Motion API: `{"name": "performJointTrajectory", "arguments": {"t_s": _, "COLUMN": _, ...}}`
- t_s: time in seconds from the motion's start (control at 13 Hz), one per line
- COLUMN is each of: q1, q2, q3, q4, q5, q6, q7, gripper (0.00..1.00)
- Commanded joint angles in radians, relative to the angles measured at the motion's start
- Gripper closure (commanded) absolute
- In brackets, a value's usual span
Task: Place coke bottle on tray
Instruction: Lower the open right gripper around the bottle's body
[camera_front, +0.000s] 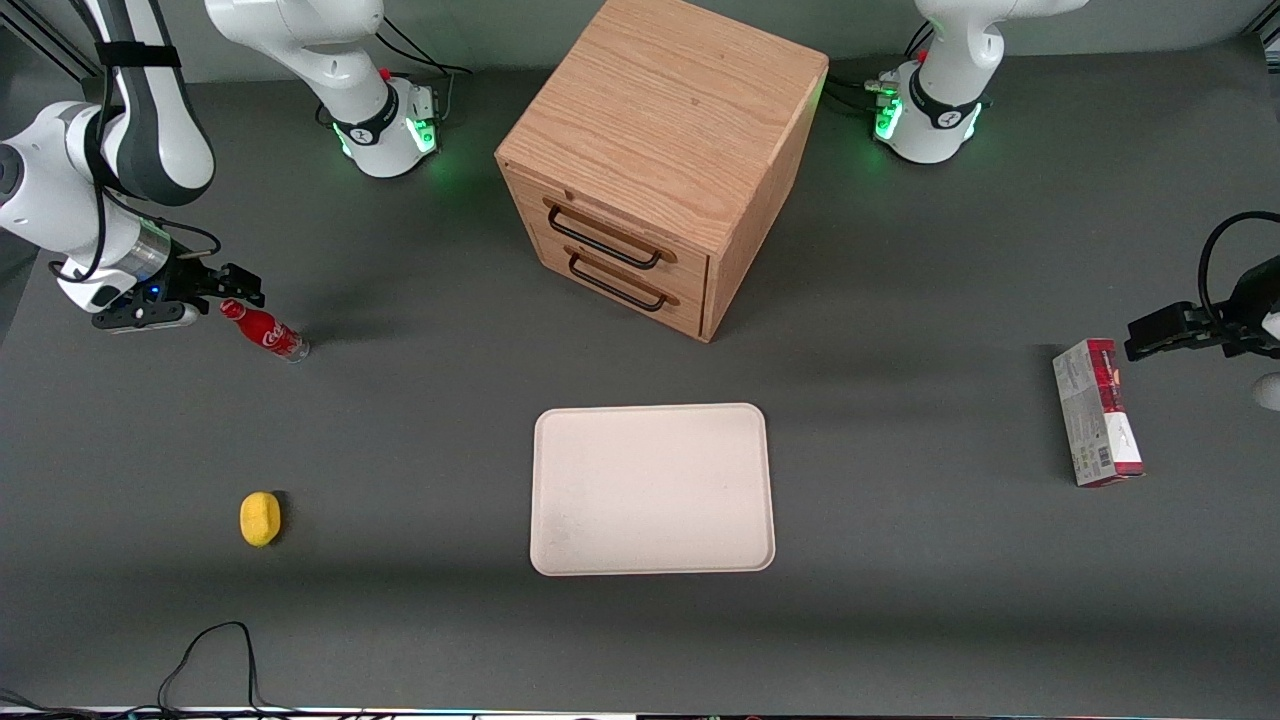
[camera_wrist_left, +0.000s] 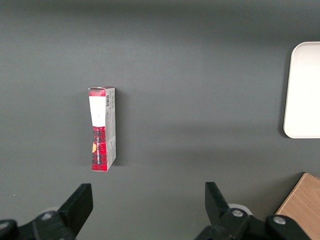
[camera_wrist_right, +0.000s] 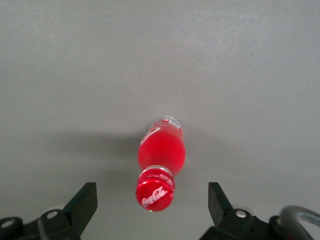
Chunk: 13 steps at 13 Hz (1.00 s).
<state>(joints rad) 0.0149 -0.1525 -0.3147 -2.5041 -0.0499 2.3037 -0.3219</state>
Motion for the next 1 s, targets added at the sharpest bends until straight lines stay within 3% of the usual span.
{"name": "performJointTrajectory", "arguments": {"t_s": 0.0, "q1": 0.01, "q2": -0.001, "q3": -0.01, "q4": -0.007, "q5": -0.022, "q6": 0.023, "q7": -0.014, "gripper": 0.02}}
{"name": "performJointTrajectory", "arguments": {"t_s": 0.31, "q1": 0.01, "q2": 0.002, "q3": -0.01, "q4": -0.015, "q5": -0.022, "q6": 0.036, "q7": -0.014, "gripper": 0.04}}
{"name": "performJointTrajectory", "arguments": {"t_s": 0.38, "q1": 0.011, "q2": 0.002, "q3": -0.01, "q4": -0.015, "q5": -0.022, "q6": 0.037, "q7": -0.014, "gripper": 0.09}}
{"name": "performJointTrajectory", "arguments": {"t_s": 0.54, "q1": 0.011, "q2": 0.008, "q3": -0.01, "q4": -0.015, "q5": -0.022, "q6": 0.037, "q7": -0.014, "gripper": 0.41}}
{"name": "performJointTrajectory", "arguments": {"t_s": 0.69, "q1": 0.013, "q2": 0.007, "q3": -0.01, "q4": -0.015, "q5": -0.022, "q6": 0.034, "q7": -0.012, "gripper": 0.62}}
{"name": "performJointTrajectory", "arguments": {"t_s": 0.85, "q1": 0.023, "q2": 0.002, "q3": -0.01, "q4": -0.015, "q5": -0.022, "q6": 0.031, "q7": -0.008, "gripper": 0.73}}
{"name": "performJointTrajectory", "arguments": {"t_s": 0.92, "q1": 0.023, "q2": 0.002, "q3": -0.01, "q4": -0.015, "q5": -0.022, "q6": 0.031, "q7": -0.008, "gripper": 0.73}}
